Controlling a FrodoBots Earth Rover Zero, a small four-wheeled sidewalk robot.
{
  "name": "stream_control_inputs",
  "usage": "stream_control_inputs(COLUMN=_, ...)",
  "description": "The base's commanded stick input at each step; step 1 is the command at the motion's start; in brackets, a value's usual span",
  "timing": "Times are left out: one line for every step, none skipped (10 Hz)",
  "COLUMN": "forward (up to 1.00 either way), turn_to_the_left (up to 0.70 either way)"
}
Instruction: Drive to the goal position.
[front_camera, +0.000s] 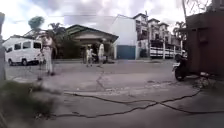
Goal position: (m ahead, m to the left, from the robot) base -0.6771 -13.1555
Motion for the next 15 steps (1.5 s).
stream_control_inputs(forward=-0.12, turn_to_the_left=0.0)
stream_control_inputs(forward=-0.12, turn_to_the_left=0.0)
stream_control_inputs(forward=-0.12, turn_to_the_left=0.0)
stream_control_inputs(forward=-0.12, turn_to_the_left=0.0)
stream_control_inputs(forward=-0.12, turn_to_the_left=0.0)
stream_control_inputs(forward=-0.12, turn_to_the_left=0.0)
stream_control_inputs(forward=-0.12, turn_to_the_left=0.0)
stream_control_inputs(forward=-0.12, turn_to_the_left=0.0)
stream_control_inputs(forward=-0.12, turn_to_the_left=0.0)
stream_control_inputs(forward=-0.12, turn_to_the_left=0.0)
stream_control_inputs(forward=-0.12, turn_to_the_left=0.0)
stream_control_inputs(forward=-0.12, turn_to_the_left=0.0)
stream_control_inputs(forward=-0.12, turn_to_the_left=0.0)
stream_control_inputs(forward=-0.12, turn_to_the_left=0.0)
stream_control_inputs(forward=-0.12, turn_to_the_left=0.0)
